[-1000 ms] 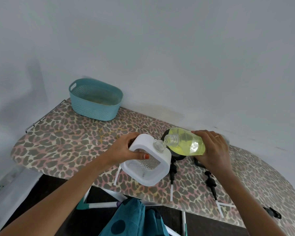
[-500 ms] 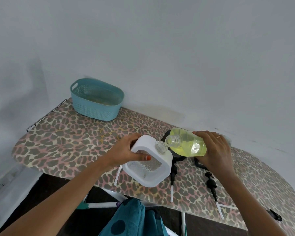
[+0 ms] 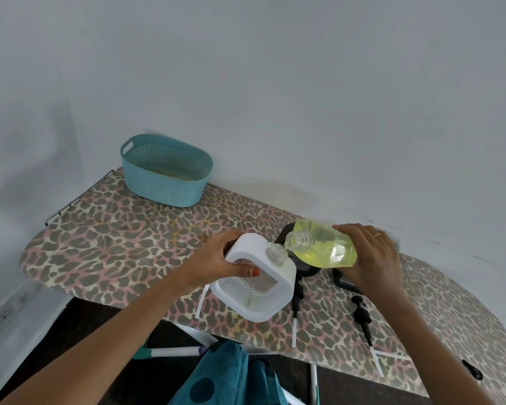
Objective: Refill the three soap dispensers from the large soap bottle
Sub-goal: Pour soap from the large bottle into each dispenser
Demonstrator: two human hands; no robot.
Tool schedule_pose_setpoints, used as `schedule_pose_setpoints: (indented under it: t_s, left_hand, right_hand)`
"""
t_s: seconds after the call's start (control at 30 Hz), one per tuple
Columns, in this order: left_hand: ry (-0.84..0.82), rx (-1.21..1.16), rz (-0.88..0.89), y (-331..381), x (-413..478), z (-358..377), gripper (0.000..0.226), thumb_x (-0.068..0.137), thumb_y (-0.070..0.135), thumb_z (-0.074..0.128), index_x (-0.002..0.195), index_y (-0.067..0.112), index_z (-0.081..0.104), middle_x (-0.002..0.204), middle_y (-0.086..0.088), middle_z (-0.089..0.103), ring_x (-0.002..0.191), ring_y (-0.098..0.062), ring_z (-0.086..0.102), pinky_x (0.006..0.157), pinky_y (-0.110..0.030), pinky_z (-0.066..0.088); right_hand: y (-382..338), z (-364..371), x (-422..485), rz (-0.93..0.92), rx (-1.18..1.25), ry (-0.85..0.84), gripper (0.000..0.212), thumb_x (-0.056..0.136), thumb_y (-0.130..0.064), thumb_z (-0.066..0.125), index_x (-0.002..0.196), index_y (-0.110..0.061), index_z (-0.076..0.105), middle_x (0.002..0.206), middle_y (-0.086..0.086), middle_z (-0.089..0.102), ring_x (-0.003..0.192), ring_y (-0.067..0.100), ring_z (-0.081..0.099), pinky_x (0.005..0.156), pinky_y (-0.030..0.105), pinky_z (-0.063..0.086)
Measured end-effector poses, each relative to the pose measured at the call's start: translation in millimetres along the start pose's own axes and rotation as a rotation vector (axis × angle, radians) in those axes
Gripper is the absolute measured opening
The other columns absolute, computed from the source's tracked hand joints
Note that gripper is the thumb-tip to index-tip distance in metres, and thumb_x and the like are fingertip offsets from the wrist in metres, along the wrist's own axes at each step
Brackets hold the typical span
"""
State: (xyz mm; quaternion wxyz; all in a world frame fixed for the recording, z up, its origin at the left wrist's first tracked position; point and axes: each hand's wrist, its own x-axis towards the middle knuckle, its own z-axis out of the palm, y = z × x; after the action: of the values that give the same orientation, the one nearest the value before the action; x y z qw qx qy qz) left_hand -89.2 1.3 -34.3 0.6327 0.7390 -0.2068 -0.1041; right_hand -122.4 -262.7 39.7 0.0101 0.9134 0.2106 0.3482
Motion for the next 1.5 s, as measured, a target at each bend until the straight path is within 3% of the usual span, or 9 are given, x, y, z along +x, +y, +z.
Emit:
schedule_pose_setpoints:
  t_s: [0.4,0.67,0.73,0.87,0.97,1.1,1.27,1.43,1.5]
  left_hand:
    - [-0.012,-0.029,0.010,-0.5,0.9,1.7,0.066,0.051,0.043,0.078,0.109,0.020,0.058,0.099,-0.007,0.066,0.090,-0.018,0.064,0.079,-0.028,0.052]
    - [-0.013,-0.052,0.016,-3.4,2.5,3.2,0.046,0.065,0.010,0.079,0.102,0.028,0.058,0.094,0.003,0.066,0.082,-0.004,0.064,0.070,-0.014,0.050]
    - [-0.010,-0.054,0.020,-3.5,2.4,3.5,0.047,0.065,0.009,0.079,0.102,0.028,0.057,0.094,0.004,0.066,0.082,-0.003,0.064,0.070,-0.013,0.049]
    - [-0.005,-0.072,0.024,-3.9,1.6,4.4,0.047,0.065,0.009,0.079,0.102,0.029,0.058,0.093,0.005,0.066,0.083,-0.003,0.064,0.070,-0.013,0.050]
    - [-0.009,-0.083,0.022,-4.5,0.4,5.0,0.046,0.064,0.012,0.079,0.101,0.031,0.058,0.094,0.006,0.067,0.084,-0.005,0.064,0.070,-0.014,0.050]
    - [-0.014,-0.094,0.026,-4.4,0.0,4.9,0.047,0.064,0.011,0.081,0.098,0.035,0.059,0.090,0.009,0.068,0.084,-0.005,0.065,0.070,-0.015,0.051]
    - [-0.005,-0.120,0.037,-1.7,-1.3,5.8,0.051,0.050,0.038,0.079,0.097,0.035,0.059,0.086,0.013,0.069,0.083,-0.006,0.066,0.070,-0.015,0.051]
    - [-0.016,-0.106,0.055,-4.3,-2.0,5.9,0.047,0.061,0.017,0.083,0.096,0.037,0.060,0.089,0.018,0.069,0.083,-0.004,0.066,0.069,-0.013,0.051]
    - [-0.014,-0.110,0.058,-3.6,-2.8,6.3,0.047,0.058,0.024,0.084,0.096,0.037,0.060,0.091,0.018,0.069,0.084,-0.004,0.066,0.069,-0.013,0.051]
  right_hand:
    - [2.6,0.0,0.8,-0.016,-0.028,0.010,0.049,0.044,-0.002,0.088,0.088,-0.001,0.067,0.082,0.009,0.070,0.070,0.030,0.067,0.064,0.034,0.046]
    - [4.0,-1.0,2.2,-0.043,-0.007,0.043,0.039,0.057,-0.016,0.070,0.094,-0.007,0.062,0.083,0.008,0.070,0.071,0.029,0.067,0.063,0.032,0.045]
    - [4.4,-1.4,2.1,-0.050,0.002,0.048,0.043,0.057,-0.017,0.070,0.097,-0.012,0.054,0.084,0.007,0.070,0.071,0.028,0.067,0.065,0.029,0.042]
    - [5.6,-1.5,1.4,-0.046,-0.003,0.047,0.046,0.053,-0.009,0.085,0.094,-0.006,0.062,0.083,0.009,0.070,0.071,0.030,0.067,0.064,0.033,0.046]
    - [5.7,-1.7,0.5,-0.042,-0.009,0.030,0.058,0.048,-0.003,0.088,0.096,-0.010,0.056,0.083,0.009,0.070,0.072,0.029,0.067,0.063,0.034,0.046]
    - [4.4,-2.7,1.2,-0.036,-0.028,0.031,0.049,0.044,-0.001,0.088,0.088,-0.002,0.066,0.082,0.009,0.070,0.071,0.029,0.067,0.063,0.034,0.048]
    - [3.7,-3.6,2.2,-0.040,-0.026,0.022,0.048,0.044,-0.002,0.089,0.087,-0.001,0.067,0.082,0.009,0.070,0.069,0.030,0.067,0.062,0.035,0.049]
    - [3.6,-4.4,3.0,-0.037,-0.026,0.025,0.048,0.044,-0.001,0.088,0.087,-0.001,0.067,0.082,0.009,0.071,0.071,0.030,0.068,0.062,0.036,0.049]
    - [3.4,-4.7,2.5,-0.036,-0.033,0.023,0.049,0.043,-0.001,0.089,0.088,-0.002,0.067,0.082,0.009,0.071,0.071,0.029,0.068,0.063,0.036,0.049]
